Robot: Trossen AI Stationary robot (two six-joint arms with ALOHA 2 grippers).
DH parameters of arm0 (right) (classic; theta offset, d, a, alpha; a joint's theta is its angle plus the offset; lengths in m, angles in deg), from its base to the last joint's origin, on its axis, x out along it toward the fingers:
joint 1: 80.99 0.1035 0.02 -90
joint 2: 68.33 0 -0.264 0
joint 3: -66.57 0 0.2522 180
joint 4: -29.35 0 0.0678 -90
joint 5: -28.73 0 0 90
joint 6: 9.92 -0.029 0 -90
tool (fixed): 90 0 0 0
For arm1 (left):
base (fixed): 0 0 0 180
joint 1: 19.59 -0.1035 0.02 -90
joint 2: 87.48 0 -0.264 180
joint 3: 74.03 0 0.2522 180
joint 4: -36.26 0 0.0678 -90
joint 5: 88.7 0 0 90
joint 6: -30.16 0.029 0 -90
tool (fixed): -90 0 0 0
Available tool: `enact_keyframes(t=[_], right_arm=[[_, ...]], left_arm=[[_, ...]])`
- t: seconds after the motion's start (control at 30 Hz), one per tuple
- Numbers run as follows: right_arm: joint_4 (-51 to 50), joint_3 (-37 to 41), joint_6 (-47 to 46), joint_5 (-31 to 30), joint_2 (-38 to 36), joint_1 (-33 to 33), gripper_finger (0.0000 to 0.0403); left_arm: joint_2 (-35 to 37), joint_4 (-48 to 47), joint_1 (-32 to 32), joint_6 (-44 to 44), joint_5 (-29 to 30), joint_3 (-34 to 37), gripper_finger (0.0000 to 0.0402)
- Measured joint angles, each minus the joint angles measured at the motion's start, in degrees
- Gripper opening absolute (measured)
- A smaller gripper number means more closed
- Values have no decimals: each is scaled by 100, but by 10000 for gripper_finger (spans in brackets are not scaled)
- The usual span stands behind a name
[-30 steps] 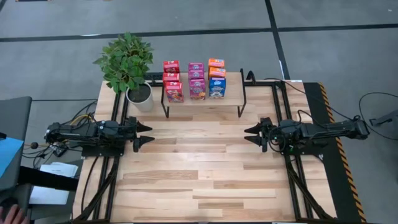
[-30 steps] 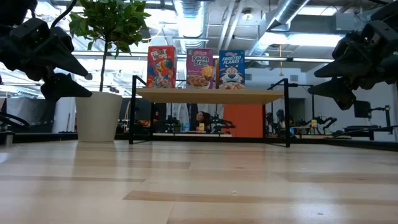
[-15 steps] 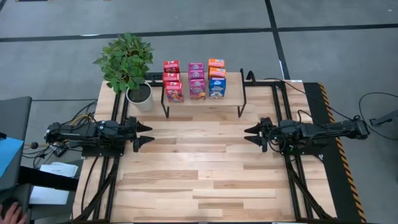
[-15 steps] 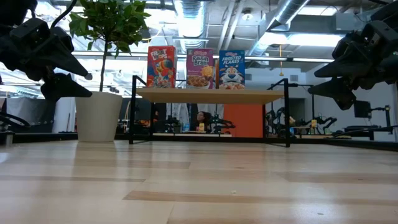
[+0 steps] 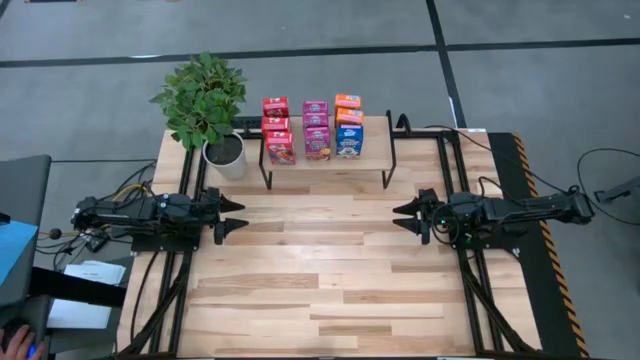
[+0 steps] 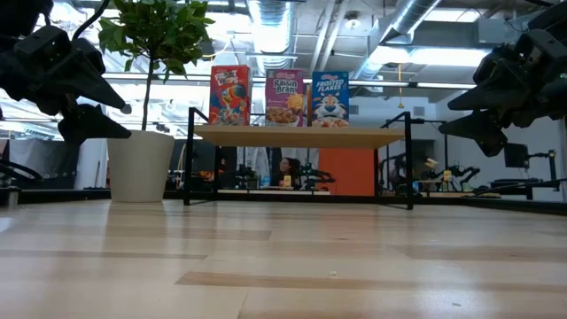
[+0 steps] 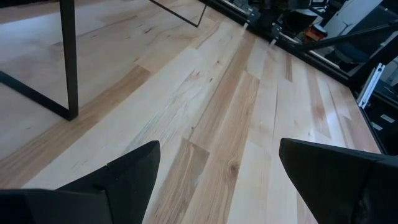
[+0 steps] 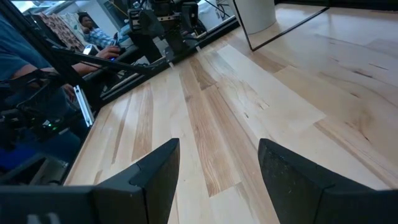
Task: Stack cereal on shelf
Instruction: Return to Home Position
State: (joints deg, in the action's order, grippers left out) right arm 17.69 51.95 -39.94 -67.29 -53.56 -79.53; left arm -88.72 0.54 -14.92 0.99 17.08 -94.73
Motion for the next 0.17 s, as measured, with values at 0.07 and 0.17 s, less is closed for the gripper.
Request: enact_keyframes(t=[0.07,0.17], right_arm=[[0,0,1,0,0,-1,244],[0,0,0,0,0,-1,244]], left_arm=[[0,0,0,0,0,0,321],[0,0,0,0,0,0,321]])
